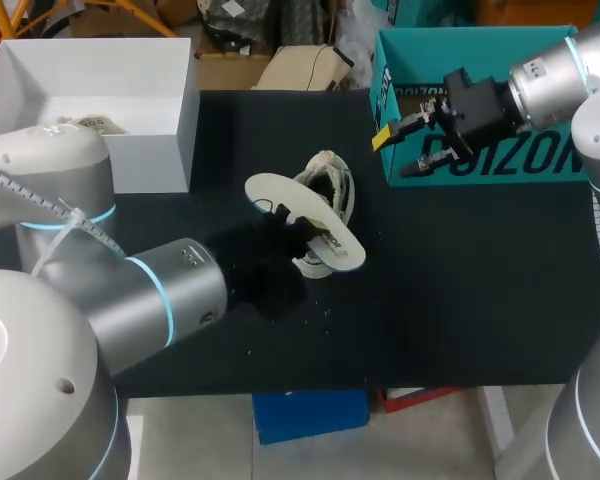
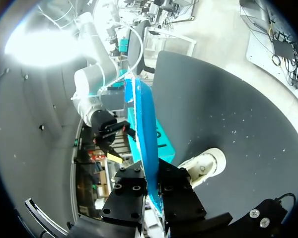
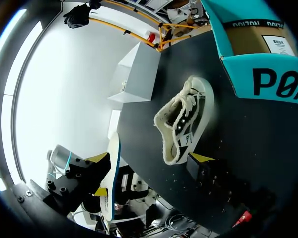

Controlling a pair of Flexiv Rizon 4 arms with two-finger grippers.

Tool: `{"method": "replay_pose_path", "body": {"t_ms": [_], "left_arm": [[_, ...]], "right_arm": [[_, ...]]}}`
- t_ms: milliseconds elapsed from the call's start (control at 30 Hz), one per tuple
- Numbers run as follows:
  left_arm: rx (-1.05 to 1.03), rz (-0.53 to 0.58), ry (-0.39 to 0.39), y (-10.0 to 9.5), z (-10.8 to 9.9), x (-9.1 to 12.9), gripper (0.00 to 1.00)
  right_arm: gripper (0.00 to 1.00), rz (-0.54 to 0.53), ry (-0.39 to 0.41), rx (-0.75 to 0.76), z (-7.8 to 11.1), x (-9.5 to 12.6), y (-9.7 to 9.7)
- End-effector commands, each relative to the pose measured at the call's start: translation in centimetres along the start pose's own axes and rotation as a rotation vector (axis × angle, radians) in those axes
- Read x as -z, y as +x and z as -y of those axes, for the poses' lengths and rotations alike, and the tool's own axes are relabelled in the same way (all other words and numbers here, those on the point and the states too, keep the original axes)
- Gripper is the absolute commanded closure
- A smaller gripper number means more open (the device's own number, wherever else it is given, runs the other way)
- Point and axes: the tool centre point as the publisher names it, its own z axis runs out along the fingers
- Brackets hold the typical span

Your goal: Take the shoe out of the shoebox, open the shoe tongue, remove and reinsert the insole, then place the shoe into the shoebox

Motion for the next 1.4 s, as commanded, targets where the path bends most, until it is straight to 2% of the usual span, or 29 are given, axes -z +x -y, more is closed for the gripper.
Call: {"method": "replay_pose_path", "body": {"t_ms": [33,133,200,367,567,800,900,1267,1333,1400], "left_arm": [[-0.001,0.739,-0.008,0.5,0.2,-0.1,1.0],[-0.001,0.739,-0.008,0.5,0.2,-0.1,1.0],[-0.001,0.739,-0.008,0.5,0.2,-0.1,1.0],[-0.001,0.739,-0.008,0.5,0.2,-0.1,1.0],[-0.001,0.739,-0.008,0.5,0.2,-0.1,1.0],[-0.001,0.739,-0.008,0.5,0.2,-0.1,1.0],[-0.001,0.739,-0.008,0.5,0.2,-0.1,1.0],[-0.001,0.739,-0.008,0.5,0.2,-0.1,1.0],[-0.001,0.739,-0.008,0.5,0.2,-0.1,1.0],[-0.001,0.739,-0.008,0.5,0.2,-0.1,1.0]], "right_arm": [[0.0,0.003,0.001,-0.001,0.0,0.1,0.1],[0.0,0.003,0.001,-0.001,0.0,0.1,0.1],[0.0,0.079,0.019,0.039,0.1,0.0,-0.3],[0.0,0.128,-0.017,0.022,1.0,3.0,-1.8],[0.0,0.14,-0.079,0.075,2.2,6.8,-2.2],[0.0,0.163,-0.064,0.175,3.9,8.7,-2.5],[0.0,0.125,-0.081,0.249,4.6,9.5,-2.1],[0.0,0.125,-0.081,0.249,4.6,9.5,-2.1],[0.0,0.306,-0.036,0.429,4.7,9.1,-1.8],[0.0,0.363,-0.058,0.616,5.2,8.9,-2.2]]}}
